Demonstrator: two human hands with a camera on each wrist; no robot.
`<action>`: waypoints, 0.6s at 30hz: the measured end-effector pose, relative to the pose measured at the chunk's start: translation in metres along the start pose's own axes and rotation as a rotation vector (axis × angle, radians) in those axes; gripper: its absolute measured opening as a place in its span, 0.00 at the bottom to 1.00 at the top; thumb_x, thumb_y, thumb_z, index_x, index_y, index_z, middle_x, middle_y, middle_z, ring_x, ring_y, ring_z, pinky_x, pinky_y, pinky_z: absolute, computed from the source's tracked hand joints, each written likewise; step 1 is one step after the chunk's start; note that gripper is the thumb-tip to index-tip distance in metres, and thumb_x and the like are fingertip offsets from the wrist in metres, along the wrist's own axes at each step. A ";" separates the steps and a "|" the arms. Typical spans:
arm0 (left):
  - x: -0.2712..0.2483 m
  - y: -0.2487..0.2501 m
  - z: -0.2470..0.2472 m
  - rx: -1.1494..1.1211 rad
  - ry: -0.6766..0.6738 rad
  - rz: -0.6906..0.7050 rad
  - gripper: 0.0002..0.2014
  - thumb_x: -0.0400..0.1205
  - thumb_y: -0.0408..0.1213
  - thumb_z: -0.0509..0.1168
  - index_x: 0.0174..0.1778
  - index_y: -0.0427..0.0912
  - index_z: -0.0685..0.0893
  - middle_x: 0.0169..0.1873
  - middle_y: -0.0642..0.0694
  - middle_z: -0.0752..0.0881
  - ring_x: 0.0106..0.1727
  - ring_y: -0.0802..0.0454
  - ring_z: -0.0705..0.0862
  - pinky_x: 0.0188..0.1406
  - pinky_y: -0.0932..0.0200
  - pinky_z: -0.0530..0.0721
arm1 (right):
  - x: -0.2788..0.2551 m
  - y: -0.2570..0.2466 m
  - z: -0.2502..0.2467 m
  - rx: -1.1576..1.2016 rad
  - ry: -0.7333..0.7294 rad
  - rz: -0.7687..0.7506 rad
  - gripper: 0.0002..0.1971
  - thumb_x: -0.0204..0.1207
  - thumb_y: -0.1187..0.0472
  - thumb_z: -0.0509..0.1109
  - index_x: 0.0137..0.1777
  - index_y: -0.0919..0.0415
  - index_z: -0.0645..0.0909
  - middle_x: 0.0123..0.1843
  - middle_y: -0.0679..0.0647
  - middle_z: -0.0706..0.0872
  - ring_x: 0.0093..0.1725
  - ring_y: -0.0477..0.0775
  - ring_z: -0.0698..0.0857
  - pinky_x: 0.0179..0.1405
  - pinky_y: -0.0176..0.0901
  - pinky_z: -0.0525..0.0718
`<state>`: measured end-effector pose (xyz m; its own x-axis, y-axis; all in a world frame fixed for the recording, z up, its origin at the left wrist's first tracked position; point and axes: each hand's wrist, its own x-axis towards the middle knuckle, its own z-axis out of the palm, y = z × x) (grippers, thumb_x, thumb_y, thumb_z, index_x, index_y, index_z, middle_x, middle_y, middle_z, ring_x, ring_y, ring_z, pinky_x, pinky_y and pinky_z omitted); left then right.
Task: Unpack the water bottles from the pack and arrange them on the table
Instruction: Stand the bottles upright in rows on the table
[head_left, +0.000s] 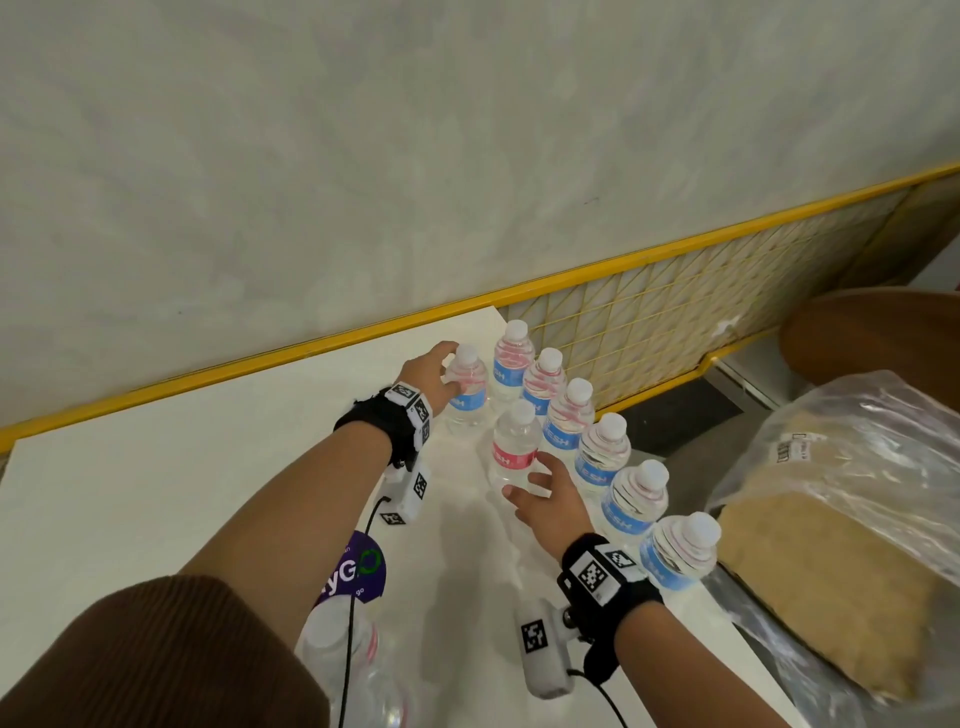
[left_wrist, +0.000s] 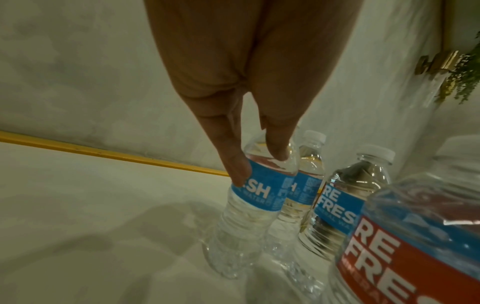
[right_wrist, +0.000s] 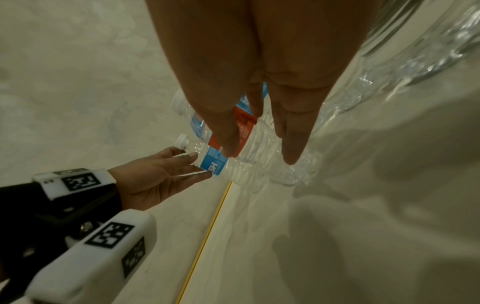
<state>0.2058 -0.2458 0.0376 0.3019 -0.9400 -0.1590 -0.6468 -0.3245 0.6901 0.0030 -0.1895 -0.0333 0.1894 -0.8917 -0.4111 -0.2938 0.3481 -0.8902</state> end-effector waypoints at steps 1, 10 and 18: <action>0.001 0.002 0.000 -0.005 0.000 0.005 0.27 0.77 0.37 0.70 0.72 0.49 0.72 0.55 0.36 0.84 0.52 0.34 0.86 0.54 0.47 0.86 | -0.001 0.002 -0.001 -0.005 -0.013 0.000 0.38 0.71 0.57 0.77 0.78 0.48 0.62 0.71 0.54 0.75 0.66 0.55 0.79 0.66 0.59 0.81; 0.011 0.008 0.010 0.019 -0.023 0.031 0.29 0.79 0.42 0.68 0.76 0.51 0.67 0.60 0.35 0.83 0.54 0.34 0.85 0.58 0.48 0.83 | -0.010 0.005 -0.012 -0.040 -0.180 -0.029 0.43 0.73 0.60 0.75 0.82 0.45 0.53 0.80 0.52 0.67 0.72 0.59 0.76 0.70 0.56 0.78; 0.014 0.009 0.008 0.137 0.026 0.044 0.29 0.80 0.34 0.66 0.77 0.46 0.66 0.68 0.36 0.77 0.66 0.37 0.79 0.64 0.50 0.77 | -0.013 -0.001 -0.011 -0.037 -0.240 -0.028 0.47 0.74 0.62 0.74 0.83 0.45 0.47 0.83 0.51 0.60 0.77 0.61 0.70 0.71 0.54 0.75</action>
<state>0.1986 -0.2629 0.0364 0.2879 -0.9512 -0.1112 -0.7486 -0.2960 0.5933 -0.0091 -0.1815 -0.0256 0.4137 -0.8051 -0.4251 -0.3183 0.3096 -0.8960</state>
